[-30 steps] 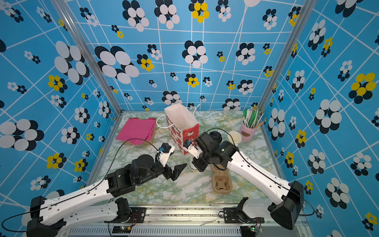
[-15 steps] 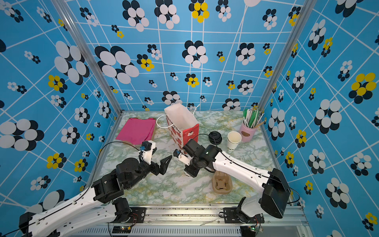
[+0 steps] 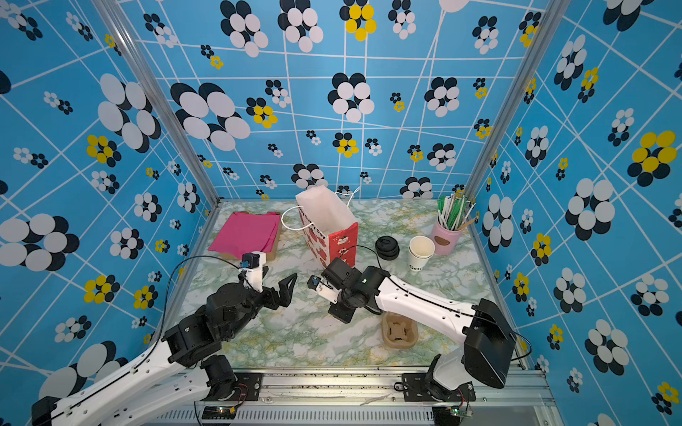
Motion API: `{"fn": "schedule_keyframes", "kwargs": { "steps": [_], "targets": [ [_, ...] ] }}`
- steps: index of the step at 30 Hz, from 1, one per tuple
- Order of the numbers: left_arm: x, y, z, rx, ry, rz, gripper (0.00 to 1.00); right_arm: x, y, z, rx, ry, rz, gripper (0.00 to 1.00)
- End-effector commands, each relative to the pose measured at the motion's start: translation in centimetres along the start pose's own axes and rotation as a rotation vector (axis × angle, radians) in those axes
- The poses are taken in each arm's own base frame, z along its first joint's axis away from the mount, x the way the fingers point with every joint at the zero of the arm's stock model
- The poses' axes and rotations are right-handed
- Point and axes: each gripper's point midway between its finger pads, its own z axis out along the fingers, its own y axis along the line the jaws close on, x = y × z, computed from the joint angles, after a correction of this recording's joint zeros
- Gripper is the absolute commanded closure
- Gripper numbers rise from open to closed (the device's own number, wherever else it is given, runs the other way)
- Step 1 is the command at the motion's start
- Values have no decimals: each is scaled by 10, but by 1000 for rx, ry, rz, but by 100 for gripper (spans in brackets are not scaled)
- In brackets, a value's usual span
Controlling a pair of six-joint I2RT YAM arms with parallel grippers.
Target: Pack the takeout coffee
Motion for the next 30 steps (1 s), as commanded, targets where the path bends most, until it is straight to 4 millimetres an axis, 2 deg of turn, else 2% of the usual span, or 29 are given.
{"fn": "schedule_keyframes", "kwargs": {
  "steps": [1, 10, 14, 17, 19, 21, 30],
  "targets": [
    [-2, -3, 4, 16, -3, -25, 1, 4, 0, 6, 14, 22, -23, 88],
    [-1, -4, 6, 19, 7, -19, 1, -14, 4, -17, -9, -58, -4, 59],
    [-3, -5, 5, 28, -7, -29, 1, -35, 5, -47, -9, -150, 22, 51],
    [-5, -11, 6, 57, -5, -15, 1, -44, -9, -70, 67, -212, 66, 42],
    [-6, -16, 6, 77, 4, -1, 1, -43, -26, -80, 124, -235, 118, 35],
    [-6, -18, 6, 90, 8, 1, 1, -36, -47, -86, 170, -235, 187, 33],
    [-4, -30, 6, 155, 25, 4, 1, 19, -163, -95, 420, -145, 542, 11]
  ]
}}
